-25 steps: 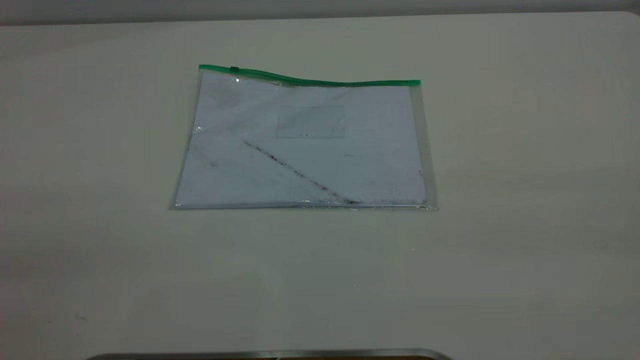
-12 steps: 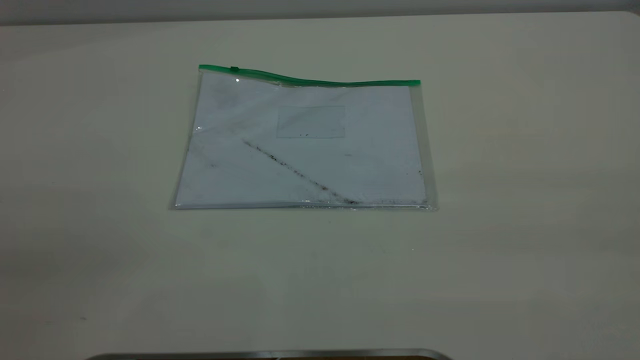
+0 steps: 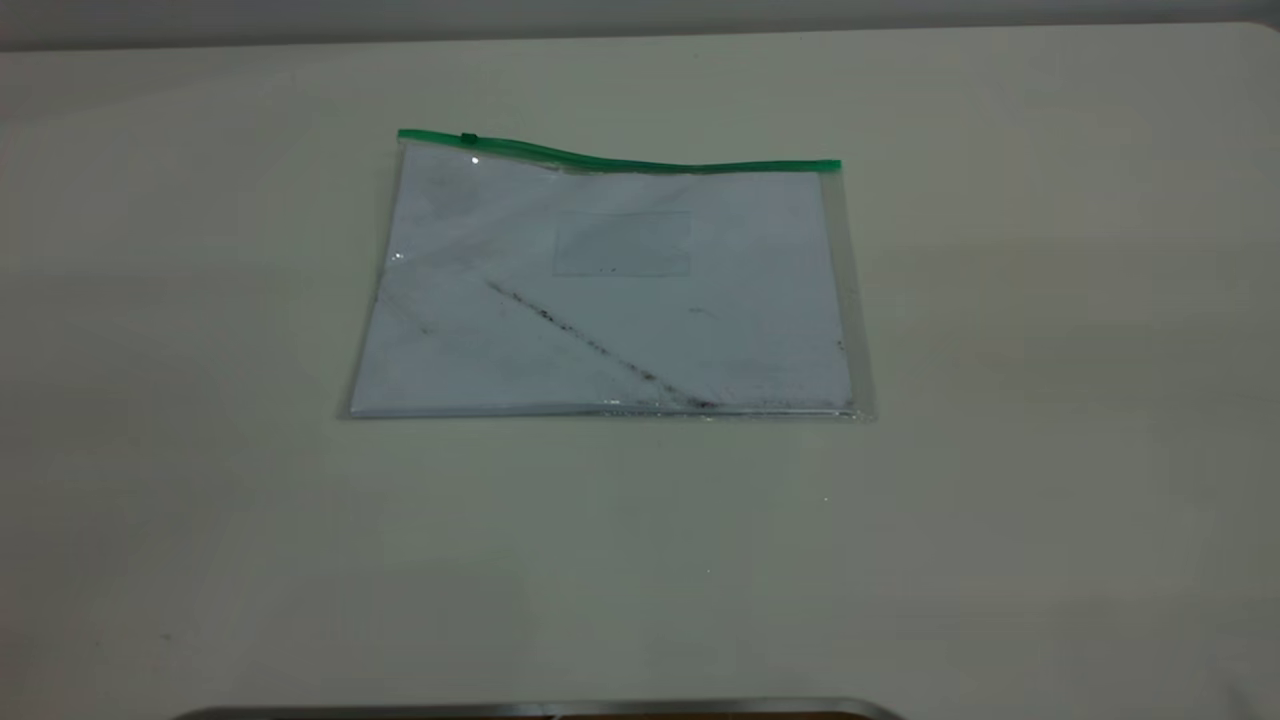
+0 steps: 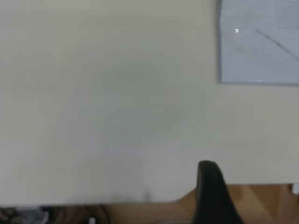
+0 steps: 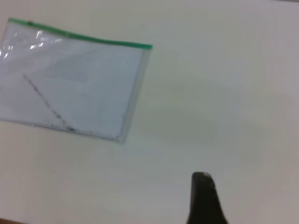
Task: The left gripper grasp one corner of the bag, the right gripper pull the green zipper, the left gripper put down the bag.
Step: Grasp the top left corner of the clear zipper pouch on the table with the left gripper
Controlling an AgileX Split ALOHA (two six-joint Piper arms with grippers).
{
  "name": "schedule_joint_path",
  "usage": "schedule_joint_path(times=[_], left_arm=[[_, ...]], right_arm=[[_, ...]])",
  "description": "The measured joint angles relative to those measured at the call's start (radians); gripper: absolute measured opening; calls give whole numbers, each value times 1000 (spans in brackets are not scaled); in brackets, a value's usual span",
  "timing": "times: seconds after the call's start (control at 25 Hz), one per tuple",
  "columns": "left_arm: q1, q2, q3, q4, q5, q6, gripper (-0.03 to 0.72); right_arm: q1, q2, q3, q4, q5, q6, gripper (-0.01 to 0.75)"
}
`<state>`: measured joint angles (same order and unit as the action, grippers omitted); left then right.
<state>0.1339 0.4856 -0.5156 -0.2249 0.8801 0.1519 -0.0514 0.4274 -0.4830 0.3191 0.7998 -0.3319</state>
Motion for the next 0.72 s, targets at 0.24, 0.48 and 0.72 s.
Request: schedule_joint_path(times=[0.24,0.48,0.72], left_arm=[[0,425,-52,-96,-244,211,592],[0,833,-225,-196,-355,346,592],[0,1187,-445,-386,-375,547,590]], right_arm=[[0,414,-11,272,-316,-335,565],[0,809,-125,613,-369,-794,566],[0,1138,-296,935,-278,-1110,566]])
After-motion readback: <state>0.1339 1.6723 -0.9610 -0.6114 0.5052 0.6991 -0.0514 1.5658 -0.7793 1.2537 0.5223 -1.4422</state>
